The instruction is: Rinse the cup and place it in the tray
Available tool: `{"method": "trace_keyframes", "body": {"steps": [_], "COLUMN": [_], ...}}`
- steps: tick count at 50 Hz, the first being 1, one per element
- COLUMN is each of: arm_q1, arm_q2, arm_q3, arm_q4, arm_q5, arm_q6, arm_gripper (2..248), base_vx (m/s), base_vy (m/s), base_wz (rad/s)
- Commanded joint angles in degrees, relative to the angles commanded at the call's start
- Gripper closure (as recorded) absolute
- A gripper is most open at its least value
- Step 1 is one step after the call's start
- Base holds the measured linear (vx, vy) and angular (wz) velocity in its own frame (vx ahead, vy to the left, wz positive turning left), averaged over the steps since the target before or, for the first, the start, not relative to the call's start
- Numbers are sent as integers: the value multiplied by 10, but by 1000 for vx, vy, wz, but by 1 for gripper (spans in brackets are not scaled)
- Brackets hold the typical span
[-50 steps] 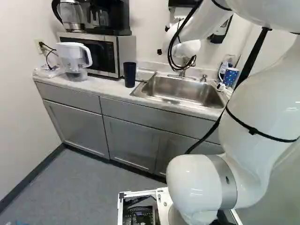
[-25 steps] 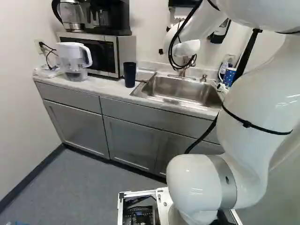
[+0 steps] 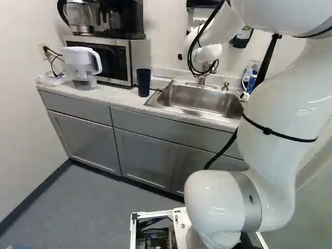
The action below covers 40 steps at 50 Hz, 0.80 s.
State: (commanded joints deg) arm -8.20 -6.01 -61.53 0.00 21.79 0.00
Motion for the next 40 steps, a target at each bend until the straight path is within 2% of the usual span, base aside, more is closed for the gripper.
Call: {"method": "trace_keyframes", "body": {"steps": [40], "arm_q1": [-20], "arm_q2": [-36], "arm_q3": [-39], "arm_q4": [0], "arm_q5": [-18], "arm_q6": [0], "arm_gripper": [3], "base_vx": [0], "base_vy": [0], "base_wz": [0]}}
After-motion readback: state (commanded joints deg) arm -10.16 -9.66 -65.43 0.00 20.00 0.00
